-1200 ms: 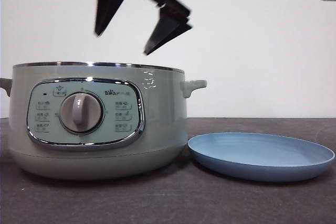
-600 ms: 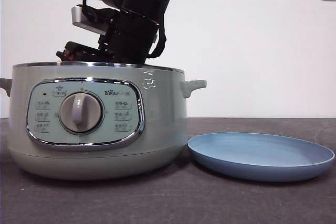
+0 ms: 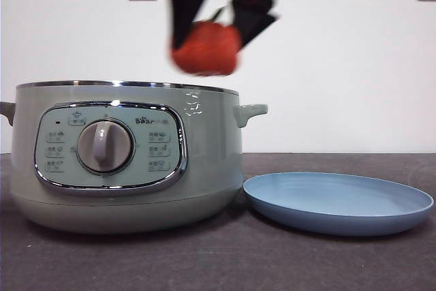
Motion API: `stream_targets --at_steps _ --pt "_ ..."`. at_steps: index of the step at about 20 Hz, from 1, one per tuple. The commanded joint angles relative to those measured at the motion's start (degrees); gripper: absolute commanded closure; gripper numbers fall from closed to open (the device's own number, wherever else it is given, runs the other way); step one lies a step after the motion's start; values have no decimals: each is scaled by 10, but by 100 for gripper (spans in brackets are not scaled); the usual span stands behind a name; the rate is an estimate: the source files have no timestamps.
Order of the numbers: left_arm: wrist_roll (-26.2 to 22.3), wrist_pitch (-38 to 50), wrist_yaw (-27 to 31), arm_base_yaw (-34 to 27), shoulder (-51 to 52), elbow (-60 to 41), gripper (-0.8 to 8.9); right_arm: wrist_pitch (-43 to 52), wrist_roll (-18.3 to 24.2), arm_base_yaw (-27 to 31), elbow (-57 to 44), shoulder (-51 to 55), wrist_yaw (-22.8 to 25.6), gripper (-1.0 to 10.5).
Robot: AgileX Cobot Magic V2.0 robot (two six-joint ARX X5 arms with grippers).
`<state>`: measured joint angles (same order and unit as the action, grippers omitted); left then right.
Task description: Take the pumpkin out from the steamer,put the pumpkin in the blue plate,close the lid
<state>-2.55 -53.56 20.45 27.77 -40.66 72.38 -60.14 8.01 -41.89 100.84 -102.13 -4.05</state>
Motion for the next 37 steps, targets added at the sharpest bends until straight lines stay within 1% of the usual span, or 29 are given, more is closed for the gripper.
stream_targets --at_steps 1,3,5,8,9,10,14,16,19,21,23,26,30,32,33,34,37 --pt "-5 35 4 0 5 6 822 -68 -32 42 1 34 1 950" --pt "-5 44 4 0 5 6 822 -131 -68 83 0 54 4 950" --pt "-5 53 4 0 5 6 822 -177 -102 112 -11 75 52 950" --pt "-5 55 3 0 5 6 822 -166 -159 127 -77 135 169 950" --pt "-5 55 2 0 5 6 822 -143 -172 127 -113 164 196 950" --pt "-5 56 2 0 5 6 822 -104 -176 127 -156 197 206 950" --pt "-5 59 2 0 5 6 823 67 -176 121 -325 309 205 949" --pt "-5 59 2 0 5 6 822 141 -176 121 -393 334 199 949" --pt "-5 59 1 0 5 6 822 221 -175 123 -454 325 130 949" --pt "-5 60 1 0 5 6 822 258 -174 122 -470 297 101 949" --pt "-5 60 0 0 -1 6 822 276 -172 121 -470 258 99 948" --pt "-5 59 0 0 -8 6 822 302 -159 122 -470 196 99 946" --pt "-5 59 -8 0 -23 6 822 323 -158 122 -470 131 94 945" --pt "-5 63 -18 0 -34 6 822 326 -158 122 -470 111 54 935" --pt "-5 64 -22 0 -38 6 822 327 -158 122 -470 106 43 903" --pt "-5 67 -29 0 -45 6 822 327 -159 122 -470 103 42 835" --pt "-5 72 -30 0 -60 6 822 325 -161 122 -470 102 42 512"
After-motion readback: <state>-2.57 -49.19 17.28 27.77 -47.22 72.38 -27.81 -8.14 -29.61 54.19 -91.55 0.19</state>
